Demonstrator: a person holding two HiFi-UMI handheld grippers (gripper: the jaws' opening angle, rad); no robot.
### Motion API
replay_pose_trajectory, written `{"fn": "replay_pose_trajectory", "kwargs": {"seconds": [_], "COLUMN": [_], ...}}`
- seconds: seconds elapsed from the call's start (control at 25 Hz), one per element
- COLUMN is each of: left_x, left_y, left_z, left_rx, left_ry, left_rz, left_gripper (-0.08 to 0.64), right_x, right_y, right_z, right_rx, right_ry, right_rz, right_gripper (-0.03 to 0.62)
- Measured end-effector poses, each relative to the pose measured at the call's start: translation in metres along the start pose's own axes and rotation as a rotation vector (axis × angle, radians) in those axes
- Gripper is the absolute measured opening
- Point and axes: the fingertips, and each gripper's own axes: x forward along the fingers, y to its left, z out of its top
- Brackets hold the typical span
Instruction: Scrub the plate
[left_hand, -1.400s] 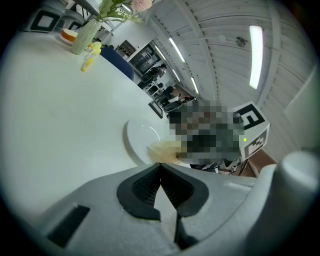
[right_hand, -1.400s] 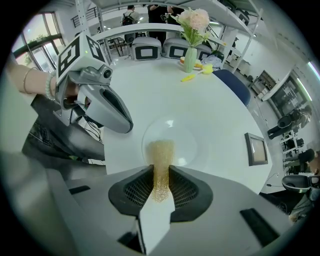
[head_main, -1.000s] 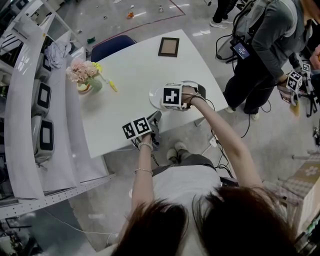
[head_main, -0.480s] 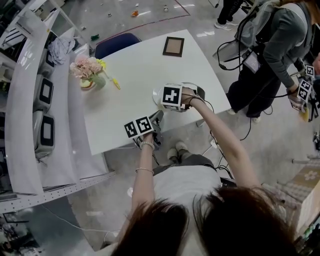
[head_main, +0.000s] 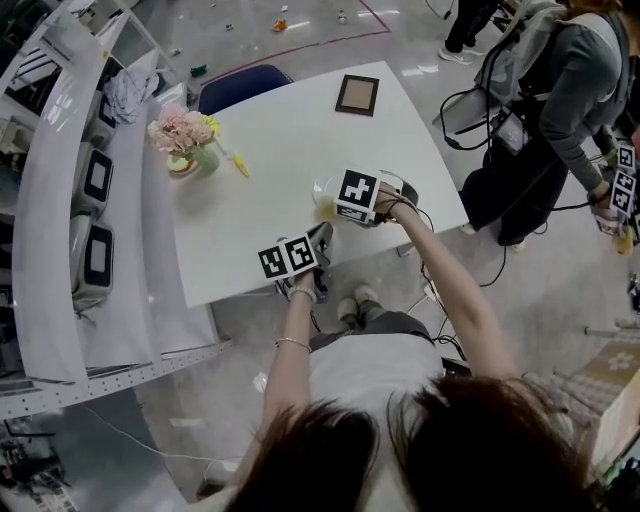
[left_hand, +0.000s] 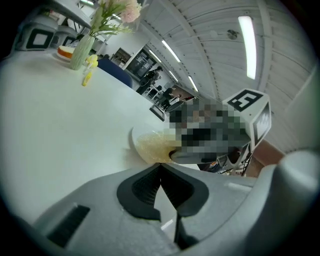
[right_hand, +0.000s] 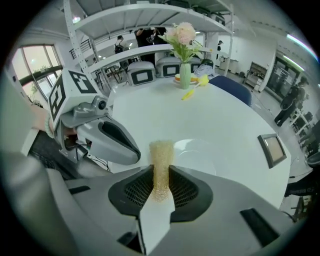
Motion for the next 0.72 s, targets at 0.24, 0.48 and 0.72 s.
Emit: {"fn": "replay_pose_trajectory", "kwargs": {"seconds": [0.24,0.48,0.72], "left_x": [-0.008,-0.02,-0.024], "left_y": [-0.002,-0.008,-0.02], "left_z": [0.007,0.026,0.045], "left_rx": [0.103,0.224,0.317], "left_ry": [-0.065,-0.17,-0.261], "left_rz": [0.032,0.052,0.064], "left_gripper": [0.011,0.011,0.011], "right_x": [-0.008,-0.032,-0.053], "right_y": [-0.002,0.005,0.002], "right_z": [0.003,0.013,0.016], "right_rx": [0.048,0.078,0.135], "right_ry": [-0.178,-0.502,-0.691], "right_rz": [-0.025,-0.058,-0.074], "right_gripper": [0.086,0.086,0.086]}}
